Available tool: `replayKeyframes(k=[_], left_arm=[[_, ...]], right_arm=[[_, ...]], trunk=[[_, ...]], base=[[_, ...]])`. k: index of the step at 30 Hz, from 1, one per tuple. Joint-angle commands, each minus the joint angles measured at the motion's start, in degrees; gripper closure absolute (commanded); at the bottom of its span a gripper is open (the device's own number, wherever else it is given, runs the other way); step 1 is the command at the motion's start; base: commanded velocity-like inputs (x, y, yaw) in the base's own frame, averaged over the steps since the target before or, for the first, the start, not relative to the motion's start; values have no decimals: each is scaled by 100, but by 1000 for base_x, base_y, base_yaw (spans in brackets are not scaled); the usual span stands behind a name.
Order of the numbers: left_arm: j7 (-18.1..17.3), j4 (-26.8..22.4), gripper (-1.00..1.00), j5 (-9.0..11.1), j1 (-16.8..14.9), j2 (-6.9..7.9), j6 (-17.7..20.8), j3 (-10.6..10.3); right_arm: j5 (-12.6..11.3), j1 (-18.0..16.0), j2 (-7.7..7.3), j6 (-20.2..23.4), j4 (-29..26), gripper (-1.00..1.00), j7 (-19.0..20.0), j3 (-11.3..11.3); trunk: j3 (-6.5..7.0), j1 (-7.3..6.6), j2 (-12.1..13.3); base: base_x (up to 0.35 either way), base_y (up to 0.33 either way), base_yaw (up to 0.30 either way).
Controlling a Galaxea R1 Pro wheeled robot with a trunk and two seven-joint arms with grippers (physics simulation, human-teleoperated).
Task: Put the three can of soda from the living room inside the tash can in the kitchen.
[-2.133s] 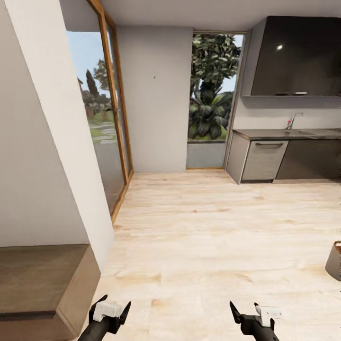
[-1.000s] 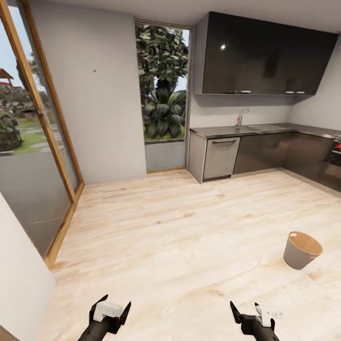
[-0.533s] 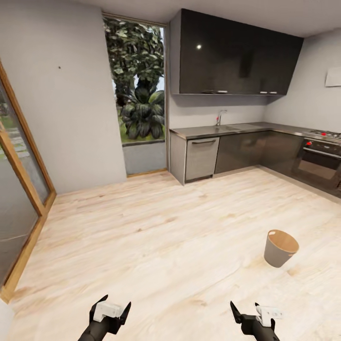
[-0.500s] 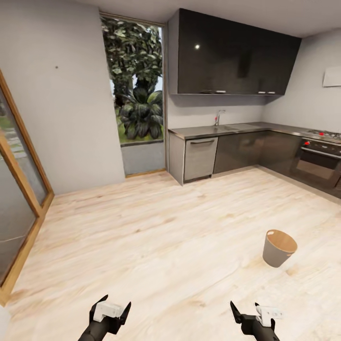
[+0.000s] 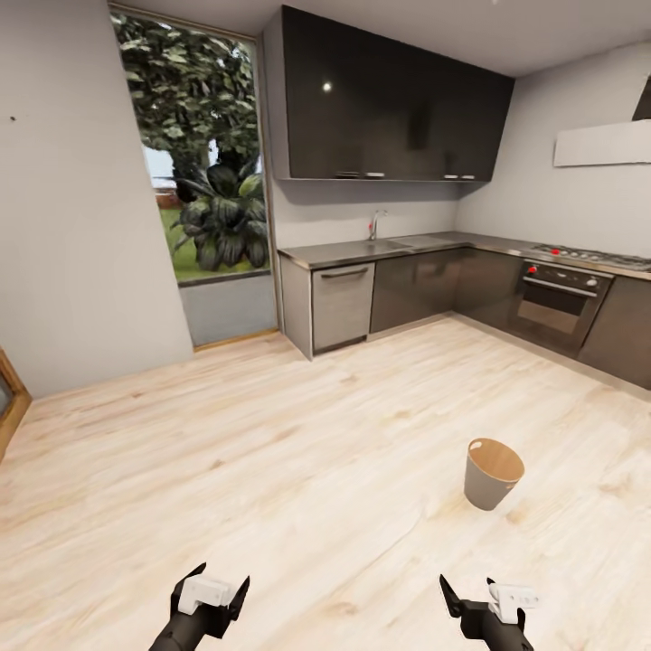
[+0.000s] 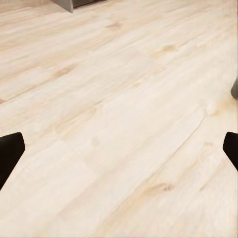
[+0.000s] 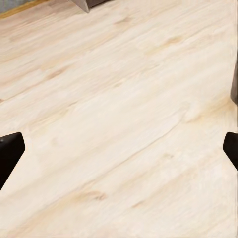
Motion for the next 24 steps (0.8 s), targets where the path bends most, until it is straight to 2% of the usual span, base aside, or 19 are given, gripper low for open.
replayKeyframes(k=[1, 24], left_arm=[[0, 1, -100, 0, 0, 0, 0, 1], [-7, -3, -100, 0, 0, 0, 0, -2]], right_arm=[[-1, 0, 0, 0, 0, -100, 0, 0], [-1, 0, -3, 0, 4, -100, 0, -8]], trunk=[[0, 0, 0], [0, 0, 0]], base=[[276, -160, -237], [279, -151, -237]])
